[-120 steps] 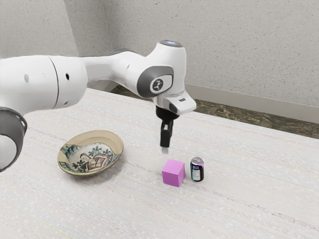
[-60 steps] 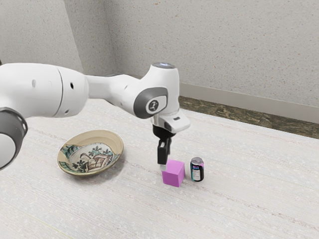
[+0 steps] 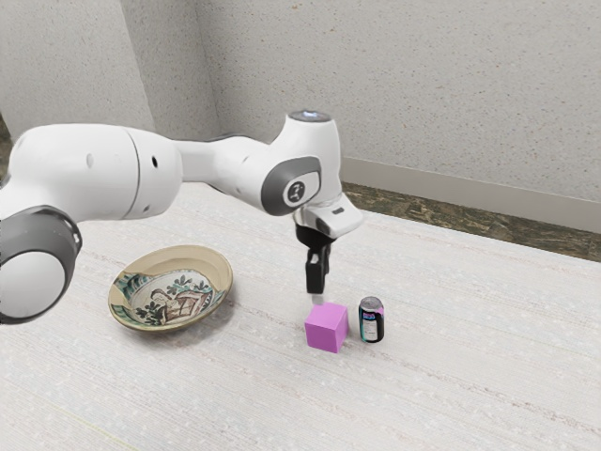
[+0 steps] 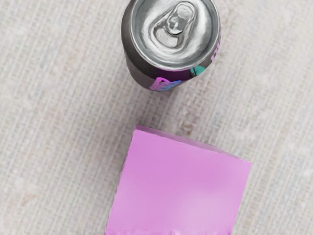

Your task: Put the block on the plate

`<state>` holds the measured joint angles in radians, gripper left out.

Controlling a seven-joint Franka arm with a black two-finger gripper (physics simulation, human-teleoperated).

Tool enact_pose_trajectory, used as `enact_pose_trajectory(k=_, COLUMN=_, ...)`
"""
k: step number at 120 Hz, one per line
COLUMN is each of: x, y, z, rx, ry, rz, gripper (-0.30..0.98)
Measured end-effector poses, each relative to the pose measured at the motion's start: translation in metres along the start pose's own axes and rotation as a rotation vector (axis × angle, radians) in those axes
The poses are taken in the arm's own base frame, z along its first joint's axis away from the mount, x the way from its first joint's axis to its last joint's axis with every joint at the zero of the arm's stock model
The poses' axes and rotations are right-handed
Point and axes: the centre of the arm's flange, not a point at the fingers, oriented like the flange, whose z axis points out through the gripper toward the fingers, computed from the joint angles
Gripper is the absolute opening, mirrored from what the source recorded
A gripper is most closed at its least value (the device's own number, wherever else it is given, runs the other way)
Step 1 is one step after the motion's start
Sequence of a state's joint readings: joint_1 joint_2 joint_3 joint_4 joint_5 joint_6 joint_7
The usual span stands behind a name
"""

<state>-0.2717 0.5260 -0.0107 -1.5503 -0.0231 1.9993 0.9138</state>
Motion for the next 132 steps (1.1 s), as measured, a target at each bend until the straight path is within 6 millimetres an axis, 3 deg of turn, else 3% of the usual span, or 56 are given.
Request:
enact_pose_trajectory(k=39, x=0.002, y=-0.005, z=0.043, rx=-0.056, ry=-0.034, rz=-0.004, gripper=0.69)
enact_pose_trajectory(k=84, x=0.009, y=-0.001, z=0.079, rx=-0.096, ry=-0.051, rz=0.006, gripper=0.69)
enact_pose_trajectory(k=114, x=0.012, y=0.001, z=0.08, rx=-0.086, ry=-0.052, rz=-0.006, gripper=0.43)
enact_pose_trajectory(k=132, x=0.012, y=0.001, z=0.07, rx=-0.073, ry=-0.042, rz=-0.019, gripper=0.38)
